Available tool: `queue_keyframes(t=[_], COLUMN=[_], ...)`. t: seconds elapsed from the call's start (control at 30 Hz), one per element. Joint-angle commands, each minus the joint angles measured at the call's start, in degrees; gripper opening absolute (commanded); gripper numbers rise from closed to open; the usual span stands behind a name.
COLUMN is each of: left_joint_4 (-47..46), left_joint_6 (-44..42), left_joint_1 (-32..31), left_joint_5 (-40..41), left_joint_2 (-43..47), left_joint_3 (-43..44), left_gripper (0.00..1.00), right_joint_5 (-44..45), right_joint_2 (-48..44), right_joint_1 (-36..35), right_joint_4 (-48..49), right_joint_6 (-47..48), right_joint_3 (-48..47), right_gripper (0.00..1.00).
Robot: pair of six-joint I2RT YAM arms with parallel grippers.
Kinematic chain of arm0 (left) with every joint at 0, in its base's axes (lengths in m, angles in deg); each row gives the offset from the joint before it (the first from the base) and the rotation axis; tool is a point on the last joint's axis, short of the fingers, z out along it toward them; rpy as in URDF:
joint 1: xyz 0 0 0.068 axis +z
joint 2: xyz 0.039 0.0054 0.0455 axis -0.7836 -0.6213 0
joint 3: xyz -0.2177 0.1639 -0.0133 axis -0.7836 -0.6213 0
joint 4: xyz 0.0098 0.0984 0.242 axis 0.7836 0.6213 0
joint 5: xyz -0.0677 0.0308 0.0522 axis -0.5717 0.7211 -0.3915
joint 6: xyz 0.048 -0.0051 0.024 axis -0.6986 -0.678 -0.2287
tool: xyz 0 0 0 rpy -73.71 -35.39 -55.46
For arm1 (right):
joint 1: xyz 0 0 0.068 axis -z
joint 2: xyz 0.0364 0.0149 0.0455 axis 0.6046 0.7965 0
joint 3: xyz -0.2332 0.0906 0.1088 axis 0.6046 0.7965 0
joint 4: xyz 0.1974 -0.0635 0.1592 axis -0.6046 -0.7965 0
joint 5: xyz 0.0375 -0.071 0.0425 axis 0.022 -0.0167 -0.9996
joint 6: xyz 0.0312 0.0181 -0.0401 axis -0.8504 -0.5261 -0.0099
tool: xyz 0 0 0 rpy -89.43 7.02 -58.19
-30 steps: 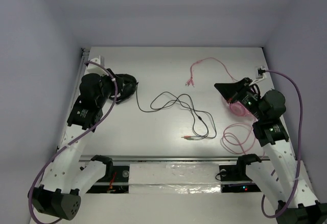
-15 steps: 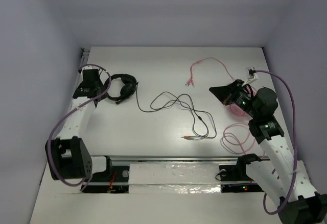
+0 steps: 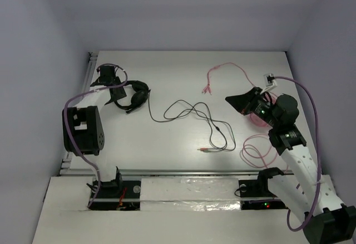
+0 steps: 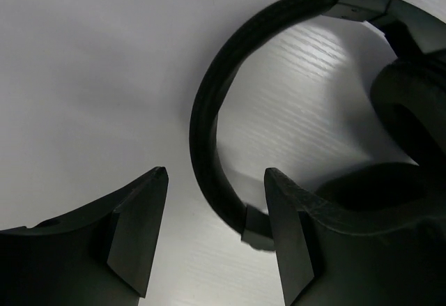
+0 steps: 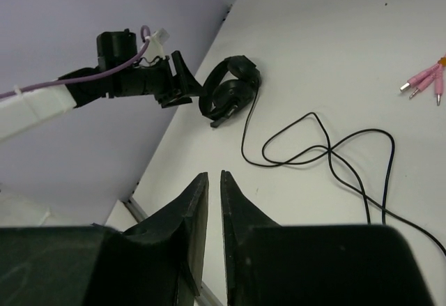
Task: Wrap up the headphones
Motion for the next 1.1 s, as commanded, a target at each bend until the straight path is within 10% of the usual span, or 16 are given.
queue_keyframes(t=[0.0, 0.33, 0.43, 0.7, 0.9, 1.07], left_joint_4=[-1.82, -4.02, -4.37, -5.16, -3.33, -0.78], left_joint_6=[-1.95, -2.83, -2.91, -3.62, -4.50, -4.76], left_joint_1=[0.81, 1.87, 1.87, 1.87, 0.65, -3.92], left_joint_5=[1.33, -0.25, -1.66, -2.62, -3.94, -5.96], left_joint_2=[-3.59, -11.15, -12.56, -13.53, -13.45, -5.55], left_joint_3=[3.69, 5.80, 5.55, 4.75, 6.16, 8.17], left_gripper=[0.55, 0.45, 0.23, 0.28, 0.00, 0.00], right_joint_5=[-1.73, -1.55, -0.50, -0.15, -0.32, 0.64], right_joint_2=[0.61, 2.29, 2.73, 3.87, 5.53, 9.92], right_joint_1=[-0.93, -0.93, -0.93, -1.46, -2.51, -8.46], right_joint_4=[3.63, 4.16, 3.90, 5.30, 6.71, 6.01], right_joint_6=[0.83, 0.92, 0.92, 0.39, 0.48, 3.81], right_joint_3=[-0.02, -0.11, -0.11, -0.11, 0.33, -1.68], right_gripper=[0.19, 0.21, 0.22, 0.26, 0.25, 0.00])
